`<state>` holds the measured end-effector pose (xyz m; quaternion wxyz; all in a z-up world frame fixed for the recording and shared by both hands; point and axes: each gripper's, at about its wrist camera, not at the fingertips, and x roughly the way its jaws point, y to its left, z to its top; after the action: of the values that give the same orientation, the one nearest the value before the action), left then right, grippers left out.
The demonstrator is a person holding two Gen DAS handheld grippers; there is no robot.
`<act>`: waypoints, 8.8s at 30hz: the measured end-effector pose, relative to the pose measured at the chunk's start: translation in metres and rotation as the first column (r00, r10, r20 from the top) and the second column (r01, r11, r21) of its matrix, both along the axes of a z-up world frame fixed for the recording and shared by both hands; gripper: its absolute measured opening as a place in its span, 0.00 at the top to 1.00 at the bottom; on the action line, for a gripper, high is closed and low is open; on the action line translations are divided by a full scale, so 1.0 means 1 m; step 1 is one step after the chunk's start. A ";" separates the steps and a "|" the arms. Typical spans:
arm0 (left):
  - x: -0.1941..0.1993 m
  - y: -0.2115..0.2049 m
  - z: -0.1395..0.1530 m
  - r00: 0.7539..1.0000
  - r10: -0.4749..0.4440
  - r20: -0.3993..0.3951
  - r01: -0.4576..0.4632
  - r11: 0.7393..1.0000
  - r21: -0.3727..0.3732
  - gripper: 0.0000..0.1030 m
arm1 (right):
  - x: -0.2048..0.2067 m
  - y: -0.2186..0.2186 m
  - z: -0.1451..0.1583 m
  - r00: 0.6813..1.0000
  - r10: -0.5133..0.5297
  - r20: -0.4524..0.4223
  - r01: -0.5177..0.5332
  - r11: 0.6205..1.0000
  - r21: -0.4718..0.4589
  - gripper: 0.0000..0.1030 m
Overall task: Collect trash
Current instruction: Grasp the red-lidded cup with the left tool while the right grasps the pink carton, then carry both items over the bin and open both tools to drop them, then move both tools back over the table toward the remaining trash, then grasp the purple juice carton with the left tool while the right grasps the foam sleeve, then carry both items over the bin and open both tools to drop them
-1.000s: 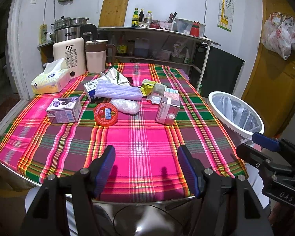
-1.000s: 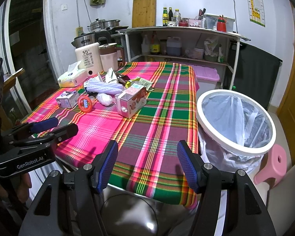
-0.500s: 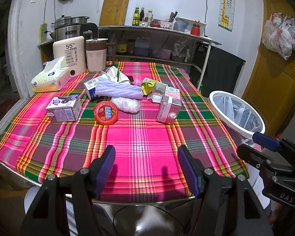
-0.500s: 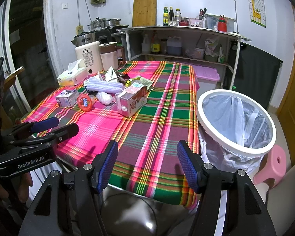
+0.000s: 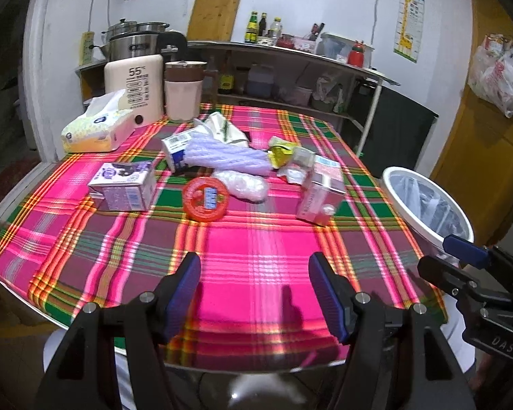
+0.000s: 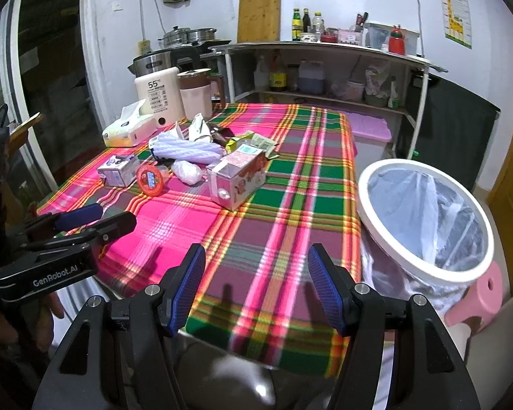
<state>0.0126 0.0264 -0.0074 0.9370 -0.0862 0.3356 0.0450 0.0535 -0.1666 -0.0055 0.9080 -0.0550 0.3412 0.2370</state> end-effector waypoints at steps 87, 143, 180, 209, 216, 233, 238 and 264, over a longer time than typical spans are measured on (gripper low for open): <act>0.157 -0.167 0.018 0.856 -0.517 -0.022 0.515 0.854 -0.073 0.55 | 0.092 -0.169 -0.004 0.890 -0.448 -0.090 0.453 0.890 0.055 0.62; 0.072 -0.080 0.032 0.950 -0.309 0.049 0.311 0.950 -0.027 0.45 | 0.036 -0.074 0.037 0.981 -0.188 0.042 0.185 0.980 0.080 0.52; 0.061 0.107 -0.003 0.984 0.178 0.018 -0.178 0.982 0.055 0.26 | 0.086 0.044 -0.004 0.991 0.113 -0.069 -0.108 0.992 0.069 0.51; 0.082 0.171 -0.035 0.986 0.144 -0.082 -0.149 0.988 -0.048 0.22 | 0.141 0.157 -0.051 0.914 0.359 -0.187 -0.376 0.925 -0.061 0.51; 0.083 0.167 -0.036 0.989 0.123 -0.080 -0.128 0.990 -0.055 0.24 | 0.141 0.158 -0.051 0.920 0.343 -0.191 -0.360 0.931 -0.059 0.71; 0.053 0.119 -0.013 0.995 0.099 -0.022 -0.100 0.993 -0.055 0.26 | 0.096 0.092 -0.027 0.952 0.252 -0.175 -0.245 0.968 0.059 0.74; 0.048 0.091 0.001 0.999 0.040 0.005 -0.039 0.998 -0.054 0.26 | 0.082 0.058 -0.015 0.969 0.192 -0.155 -0.181 0.980 0.081 0.74; 0.078 -0.062 0.034 0.951 -0.302 0.064 0.303 0.953 -0.017 0.26 | 0.060 -0.092 0.013 0.988 -0.130 -0.086 0.139 0.984 0.113 0.74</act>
<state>0.0903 -0.0357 0.0269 0.9413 -0.0478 0.3169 -0.1061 0.1133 -0.2586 0.0072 0.9094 0.0318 0.3648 0.1971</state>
